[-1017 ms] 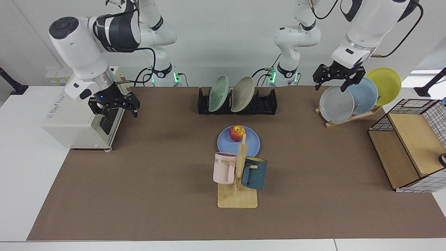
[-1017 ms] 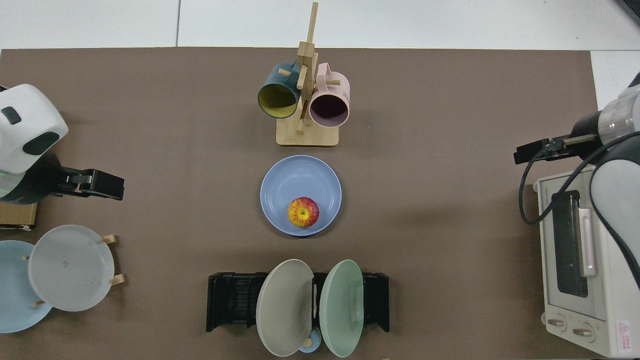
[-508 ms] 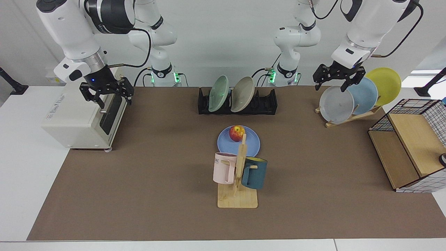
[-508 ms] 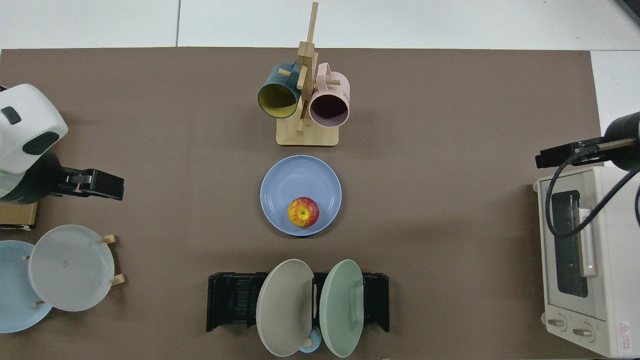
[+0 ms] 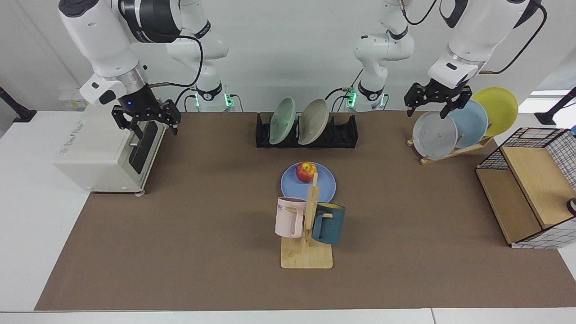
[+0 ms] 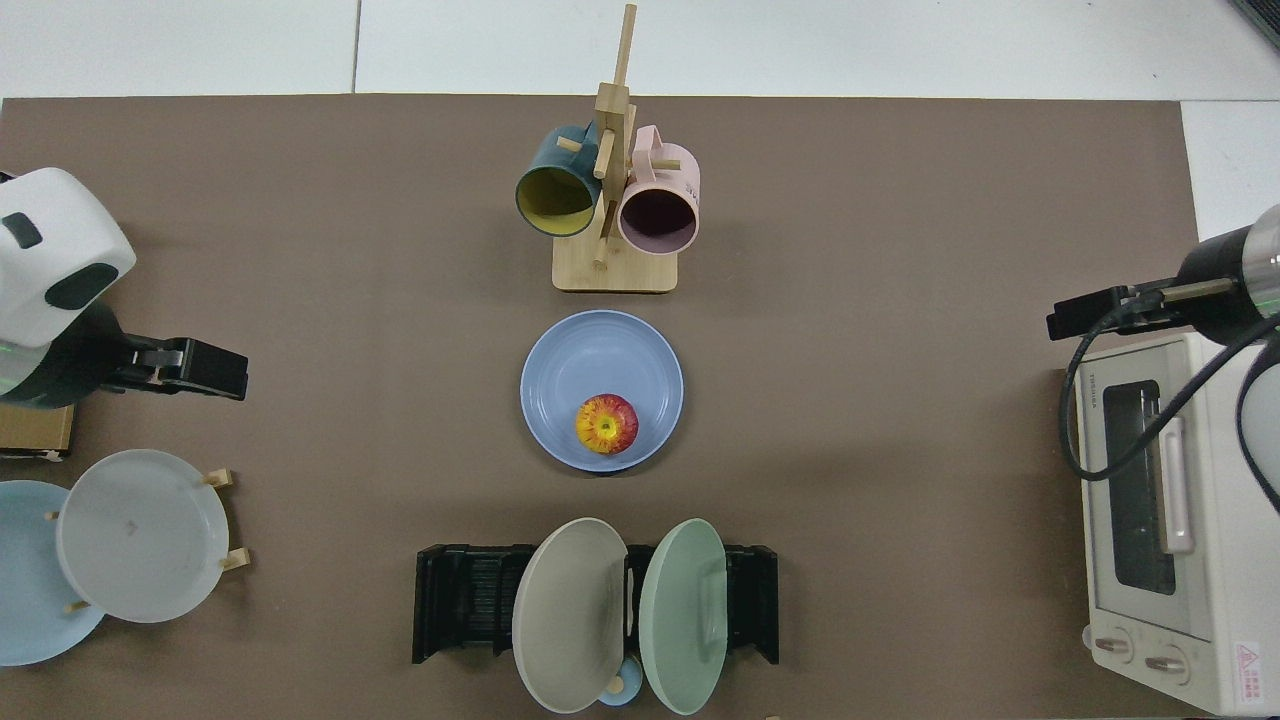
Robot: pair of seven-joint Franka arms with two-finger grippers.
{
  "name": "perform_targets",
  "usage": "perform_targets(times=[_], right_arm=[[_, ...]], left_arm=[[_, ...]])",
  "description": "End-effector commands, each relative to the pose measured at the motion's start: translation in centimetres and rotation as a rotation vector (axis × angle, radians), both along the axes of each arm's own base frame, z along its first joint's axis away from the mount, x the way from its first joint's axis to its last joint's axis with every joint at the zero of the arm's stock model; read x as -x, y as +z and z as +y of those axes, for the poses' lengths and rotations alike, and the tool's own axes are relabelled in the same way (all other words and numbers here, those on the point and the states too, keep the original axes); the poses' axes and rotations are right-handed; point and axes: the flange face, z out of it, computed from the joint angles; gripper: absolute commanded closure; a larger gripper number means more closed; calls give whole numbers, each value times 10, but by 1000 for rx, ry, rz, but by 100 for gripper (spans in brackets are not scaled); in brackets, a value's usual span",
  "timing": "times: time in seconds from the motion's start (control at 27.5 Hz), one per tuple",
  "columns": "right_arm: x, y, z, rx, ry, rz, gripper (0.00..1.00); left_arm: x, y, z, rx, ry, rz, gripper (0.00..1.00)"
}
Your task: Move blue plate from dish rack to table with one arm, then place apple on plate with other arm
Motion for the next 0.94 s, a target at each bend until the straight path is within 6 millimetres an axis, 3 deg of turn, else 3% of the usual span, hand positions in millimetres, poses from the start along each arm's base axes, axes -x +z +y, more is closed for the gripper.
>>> perform_targets(times=[0.0,0.25,0.91], right_arm=[[2,3,1,64,-28,-2,0],[0,1,10,47,-123,-5,0],[0,0,12,9,-151,4,0]], left_arm=[[2,5,2,10,2,6,0],[2,5,2,10,3,6,0],[2,5,2,10,2,6,0]])
